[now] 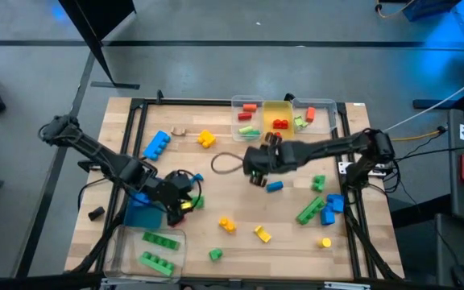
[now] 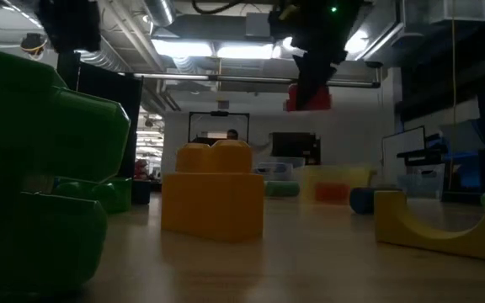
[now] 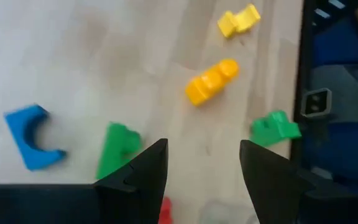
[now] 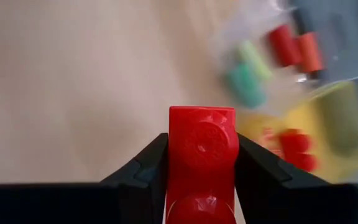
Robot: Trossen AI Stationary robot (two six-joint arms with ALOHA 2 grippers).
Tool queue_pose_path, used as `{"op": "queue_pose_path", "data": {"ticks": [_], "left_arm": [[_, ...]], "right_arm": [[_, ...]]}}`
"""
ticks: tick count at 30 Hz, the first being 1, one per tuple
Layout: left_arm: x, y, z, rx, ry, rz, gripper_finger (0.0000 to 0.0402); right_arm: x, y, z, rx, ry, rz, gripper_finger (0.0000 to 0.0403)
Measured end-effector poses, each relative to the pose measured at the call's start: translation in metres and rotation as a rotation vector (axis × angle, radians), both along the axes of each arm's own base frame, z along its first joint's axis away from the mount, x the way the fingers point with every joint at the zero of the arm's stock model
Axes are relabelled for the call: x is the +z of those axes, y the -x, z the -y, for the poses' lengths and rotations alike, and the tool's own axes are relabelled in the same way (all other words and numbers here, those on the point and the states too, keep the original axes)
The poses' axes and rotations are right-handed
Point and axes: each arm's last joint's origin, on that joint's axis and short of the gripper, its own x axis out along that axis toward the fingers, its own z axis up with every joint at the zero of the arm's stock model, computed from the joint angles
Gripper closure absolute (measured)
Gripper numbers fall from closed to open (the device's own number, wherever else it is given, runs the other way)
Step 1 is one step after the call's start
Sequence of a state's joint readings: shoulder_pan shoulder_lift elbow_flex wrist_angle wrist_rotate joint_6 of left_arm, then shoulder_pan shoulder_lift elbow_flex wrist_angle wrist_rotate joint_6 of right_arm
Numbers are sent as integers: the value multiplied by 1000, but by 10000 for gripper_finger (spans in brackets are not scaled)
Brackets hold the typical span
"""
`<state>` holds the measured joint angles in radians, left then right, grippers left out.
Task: Sort blocks by size
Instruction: Put the red 2 stud game piece into the yellow bin, then put the blue arch block into the top right transparent bin
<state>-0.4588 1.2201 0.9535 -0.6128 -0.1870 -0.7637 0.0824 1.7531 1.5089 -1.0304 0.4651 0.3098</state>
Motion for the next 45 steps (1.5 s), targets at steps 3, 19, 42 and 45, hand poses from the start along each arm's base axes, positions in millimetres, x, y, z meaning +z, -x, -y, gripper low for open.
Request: {"op": "queue_pose_path", "data": {"ticks": [3, 19, 42, 45], "left_arm": [[0, -5, -10, -6, -51, 13, 218], [2, -19, -50, -66, -253, 43, 218], [-49, -43, -85, 238, -176, -269, 218], [-65, -50, -89, 250, -186, -333, 218]], "right_arm": [[3, 1, 27, -26, 35, -36, 261], [-34, 40, 184, -172, -88, -66, 245], [-19, 61, 209, -195, -97, -155, 213], [-5, 62, 208, -189, -98, -147, 212]]}}
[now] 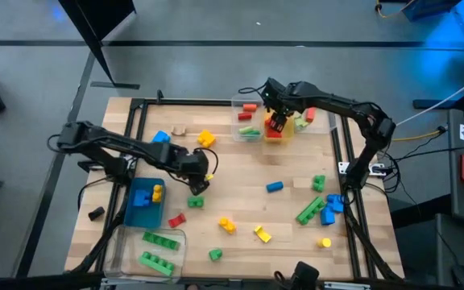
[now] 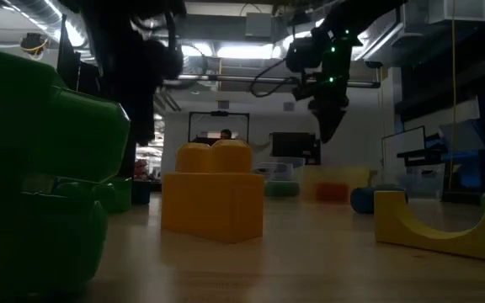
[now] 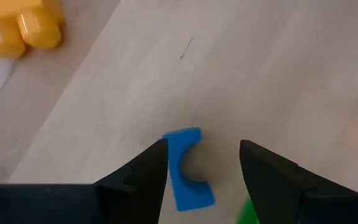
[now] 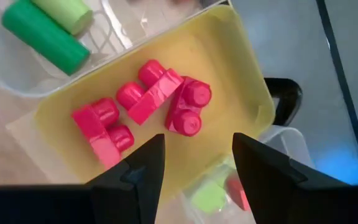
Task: Sort blocks by size
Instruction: Put the blue arch block into the top right transparent bin
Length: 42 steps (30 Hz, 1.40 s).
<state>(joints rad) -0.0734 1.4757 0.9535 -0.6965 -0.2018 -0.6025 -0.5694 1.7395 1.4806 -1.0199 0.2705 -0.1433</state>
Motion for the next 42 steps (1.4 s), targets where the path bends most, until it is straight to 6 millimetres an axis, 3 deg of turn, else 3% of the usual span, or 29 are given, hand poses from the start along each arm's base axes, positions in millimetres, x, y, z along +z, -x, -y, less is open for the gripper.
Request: {"op": "queue_pose_path", "data": {"ticks": [10, 22, 28, 34, 42], "left_arm": [[-39, -8, -10, 33, 10, -195, 218], [-58, -12, -7, -25, 64, -279, 220], [-62, -16, -7, -77, 52, -270, 283], [-60, -29, -12, -111, 54, -135, 381], [-50, -52, -27, -152, 179, 134, 371]], "right_arm": [[36, 17, -11, 90, 47, 19, 212], [71, 49, -33, 94, 33, 79, 212], [85, 65, -48, 54, -84, 176, 212], [81, 58, -72, 158, -226, 262, 212], [50, 31, -119, 366, -277, 254, 212]]}}
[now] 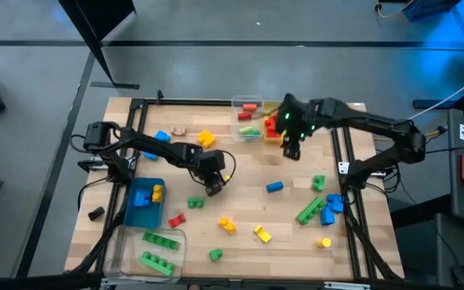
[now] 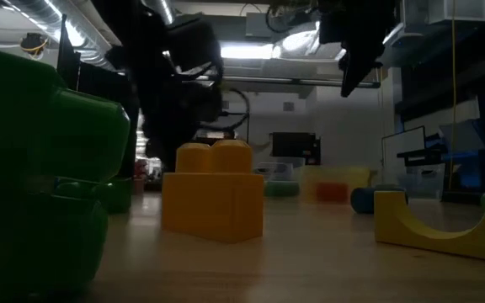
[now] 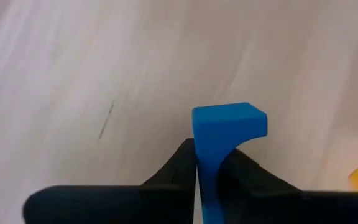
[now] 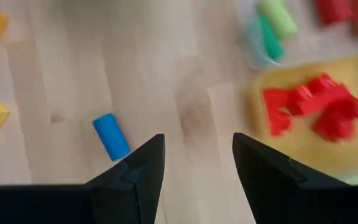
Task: Sort blocks by size
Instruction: Put the blue arch block into the top right transparent bin
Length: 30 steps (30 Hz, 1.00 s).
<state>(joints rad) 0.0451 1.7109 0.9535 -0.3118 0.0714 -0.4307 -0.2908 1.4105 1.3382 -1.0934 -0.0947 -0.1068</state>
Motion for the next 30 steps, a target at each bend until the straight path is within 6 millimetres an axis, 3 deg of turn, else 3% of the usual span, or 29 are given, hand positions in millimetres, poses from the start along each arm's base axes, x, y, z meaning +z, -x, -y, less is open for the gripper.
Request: {"op": "queue_pose_path", "data": {"ticks": [6, 15, 21, 30], "left_arm": [[11, -14, -17, 57, 44, 192, 384], [25, -26, -36, 185, 96, 390, 374], [32, -31, -38, 188, 98, 483, 383], [37, -34, -35, 202, 124, 538, 377]], "right_arm": [[-24, -20, -35, 7, 63, 86, 212], [-48, -37, -74, -63, 352, 285, 212], [-50, -43, -79, -52, 334, 367, 212], [-69, -60, -81, 6, 303, 359, 212]]}}
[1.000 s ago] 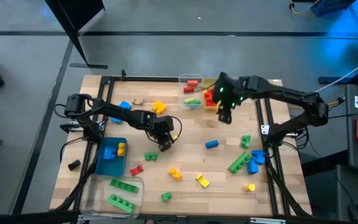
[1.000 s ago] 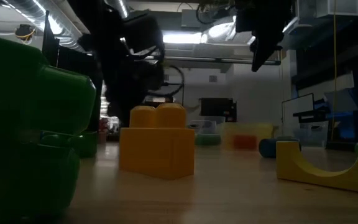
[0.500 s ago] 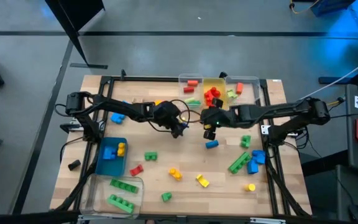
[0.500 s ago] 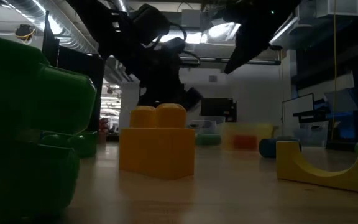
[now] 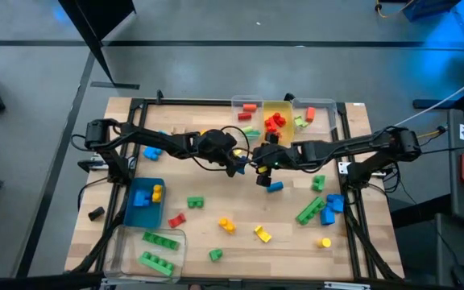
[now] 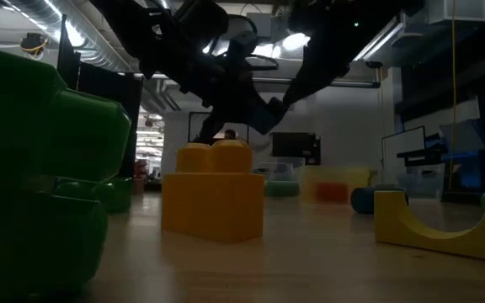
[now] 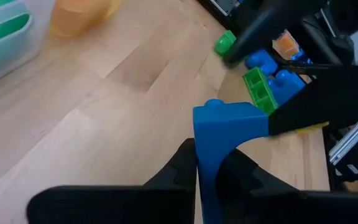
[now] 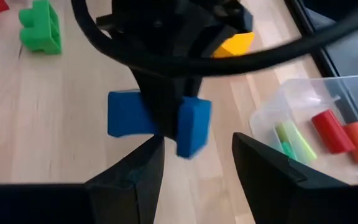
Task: Sort blocks by size
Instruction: Put the blue arch block into the top right transparent bin
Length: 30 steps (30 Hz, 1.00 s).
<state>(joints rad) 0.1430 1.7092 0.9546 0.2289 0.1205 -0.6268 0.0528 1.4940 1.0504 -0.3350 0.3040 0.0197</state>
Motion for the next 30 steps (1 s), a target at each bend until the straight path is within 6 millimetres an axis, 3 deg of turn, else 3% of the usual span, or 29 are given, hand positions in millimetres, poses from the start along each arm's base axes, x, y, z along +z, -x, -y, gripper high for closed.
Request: {"op": "queue_pose_path", "data": {"ticks": [8, 20, 30], "left_arm": [[0, 0, 0, 1, 2, -1, 373], [0, 0, 2, -5, -11, -1, 372], [0, -1, 7, -41, -43, 7, 349]], "right_arm": [[-11, -10, 1, -13, 47, -1, 227], [-11, -11, 0, 7, 29, -1, 356], [-11, -10, 0, 19, 21, -3, 362]]}}
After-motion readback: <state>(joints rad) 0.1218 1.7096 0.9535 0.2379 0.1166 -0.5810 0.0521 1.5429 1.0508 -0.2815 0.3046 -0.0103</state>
